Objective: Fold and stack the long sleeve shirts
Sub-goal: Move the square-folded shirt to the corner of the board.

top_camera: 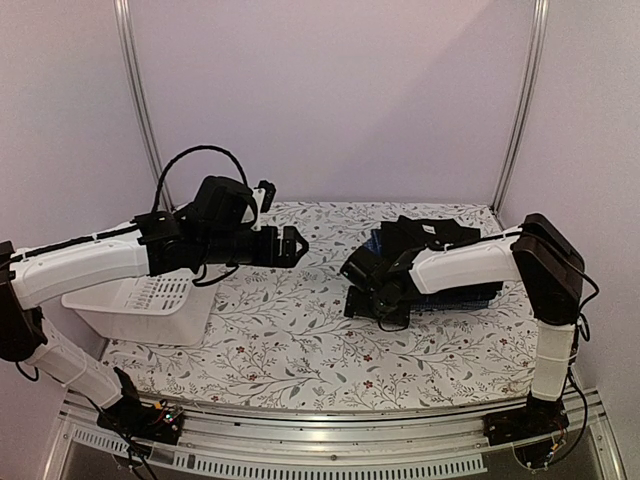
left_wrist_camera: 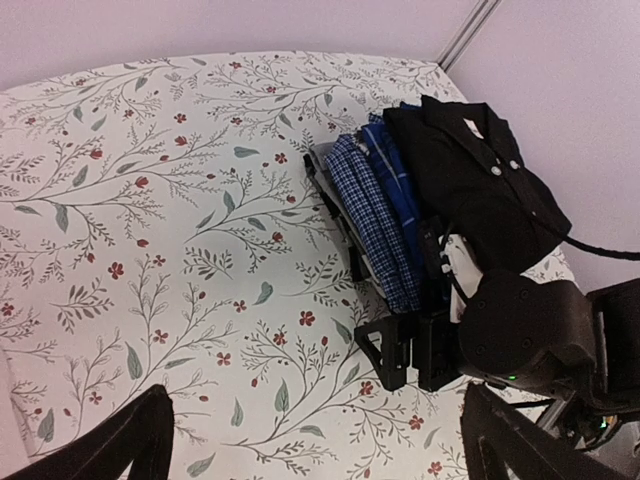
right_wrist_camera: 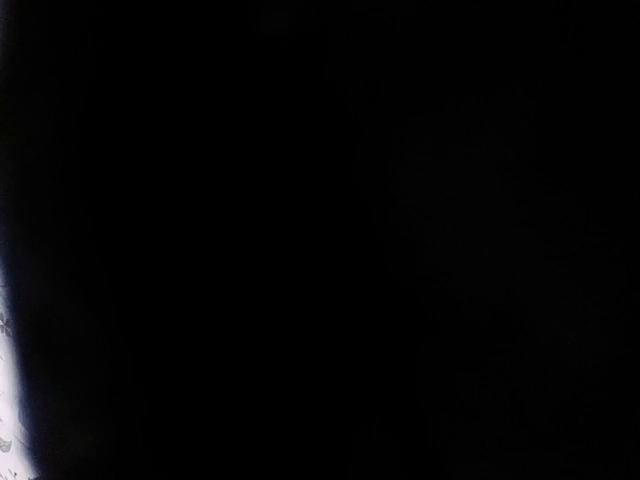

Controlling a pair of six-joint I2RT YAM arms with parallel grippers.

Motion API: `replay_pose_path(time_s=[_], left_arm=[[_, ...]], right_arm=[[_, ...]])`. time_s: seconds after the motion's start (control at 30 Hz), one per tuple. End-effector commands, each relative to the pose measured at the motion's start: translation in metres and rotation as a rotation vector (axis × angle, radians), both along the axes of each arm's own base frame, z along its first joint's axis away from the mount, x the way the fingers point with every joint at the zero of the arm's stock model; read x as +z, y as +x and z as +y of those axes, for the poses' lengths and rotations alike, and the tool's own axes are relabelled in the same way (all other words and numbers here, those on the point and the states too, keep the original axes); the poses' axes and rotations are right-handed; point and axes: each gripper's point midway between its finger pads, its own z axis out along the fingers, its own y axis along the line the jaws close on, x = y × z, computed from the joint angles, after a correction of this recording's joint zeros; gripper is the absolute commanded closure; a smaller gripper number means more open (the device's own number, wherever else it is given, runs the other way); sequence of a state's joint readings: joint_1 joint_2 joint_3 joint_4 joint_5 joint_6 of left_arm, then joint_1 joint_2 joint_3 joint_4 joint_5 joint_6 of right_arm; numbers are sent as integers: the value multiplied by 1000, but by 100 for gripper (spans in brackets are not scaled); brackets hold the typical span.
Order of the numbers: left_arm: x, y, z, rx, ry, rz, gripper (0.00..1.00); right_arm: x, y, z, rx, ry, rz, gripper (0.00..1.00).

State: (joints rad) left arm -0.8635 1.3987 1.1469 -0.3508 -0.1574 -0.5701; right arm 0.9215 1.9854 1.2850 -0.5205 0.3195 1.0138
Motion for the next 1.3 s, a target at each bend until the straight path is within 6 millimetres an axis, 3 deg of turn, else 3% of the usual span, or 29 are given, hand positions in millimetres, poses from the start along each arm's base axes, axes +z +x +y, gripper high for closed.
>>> replay_pose_path(time_s=[0.0,0.47,1.07,1.27], left_arm=[[0,1,7,18,1,0,0],[1,-1,7,9,-2,10,0],[3,-8,9,1,-24,27,0],[0,-9,7,-3,-29,41,0]], right_arm=[[-23,-4,-23,-44,-52,32,1],[-41,33,-78,-114,-83,69,1],[-18,125,-175,-78,-120,26,1],[-10,147,-187,-79,-107,3,1]])
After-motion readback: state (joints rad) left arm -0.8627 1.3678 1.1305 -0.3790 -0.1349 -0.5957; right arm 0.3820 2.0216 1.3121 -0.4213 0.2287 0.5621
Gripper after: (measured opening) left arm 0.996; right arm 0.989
